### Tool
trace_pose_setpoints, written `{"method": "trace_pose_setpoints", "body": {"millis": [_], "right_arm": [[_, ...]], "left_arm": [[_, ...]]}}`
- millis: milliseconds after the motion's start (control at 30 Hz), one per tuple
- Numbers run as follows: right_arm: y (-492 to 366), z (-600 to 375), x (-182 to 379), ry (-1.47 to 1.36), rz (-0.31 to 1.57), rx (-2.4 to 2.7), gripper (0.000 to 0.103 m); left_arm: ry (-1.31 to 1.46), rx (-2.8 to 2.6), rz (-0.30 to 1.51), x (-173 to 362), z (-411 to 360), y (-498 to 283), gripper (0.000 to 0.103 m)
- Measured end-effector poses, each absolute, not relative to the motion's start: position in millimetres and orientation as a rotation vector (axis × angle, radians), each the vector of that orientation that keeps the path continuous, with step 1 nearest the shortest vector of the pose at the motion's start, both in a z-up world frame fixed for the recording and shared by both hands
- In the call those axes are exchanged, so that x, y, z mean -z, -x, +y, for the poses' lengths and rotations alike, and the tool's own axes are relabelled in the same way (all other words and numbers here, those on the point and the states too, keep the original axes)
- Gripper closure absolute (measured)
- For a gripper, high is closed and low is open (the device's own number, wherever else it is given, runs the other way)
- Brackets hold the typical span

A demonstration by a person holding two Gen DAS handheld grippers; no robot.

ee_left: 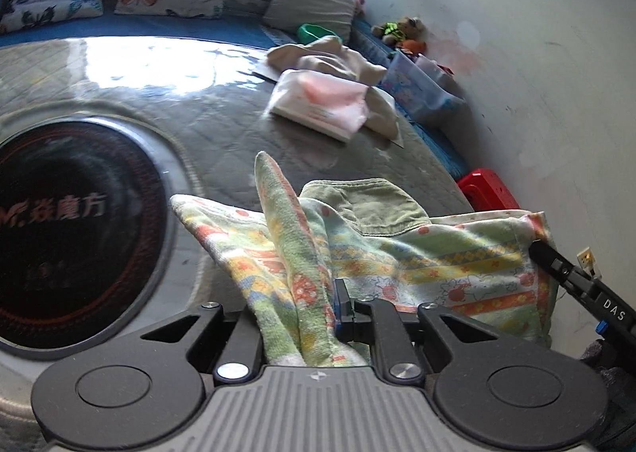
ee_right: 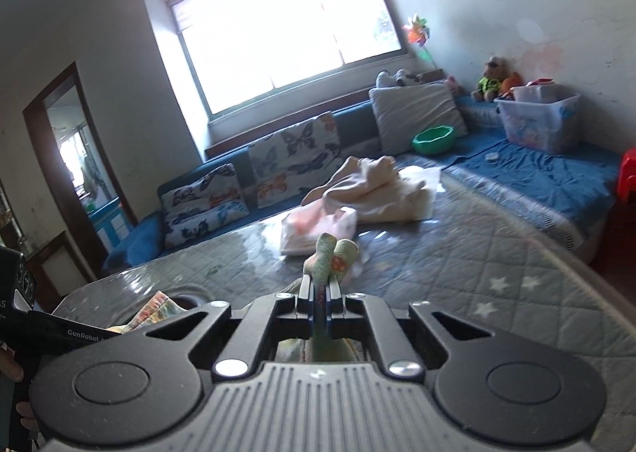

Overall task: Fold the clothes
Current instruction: 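Fold the held shirt edge over the shirt with both grippers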

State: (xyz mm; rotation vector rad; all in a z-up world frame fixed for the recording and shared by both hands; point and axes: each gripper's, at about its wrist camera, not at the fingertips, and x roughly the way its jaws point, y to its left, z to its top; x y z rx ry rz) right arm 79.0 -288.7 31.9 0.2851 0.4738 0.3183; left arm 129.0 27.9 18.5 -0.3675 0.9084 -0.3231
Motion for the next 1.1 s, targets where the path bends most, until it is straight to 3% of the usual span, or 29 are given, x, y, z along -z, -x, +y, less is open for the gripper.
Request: {"method": "trace_pose_setpoints", "body": {"millis": [1100], "right_arm": [[-62.9,-354.7,3.7,-0.34,0.502,-0.114,0.099]], "left_arm": [[0.126,0.35,0.922,-4.8,-44.2,-156.4,0.089]]}}
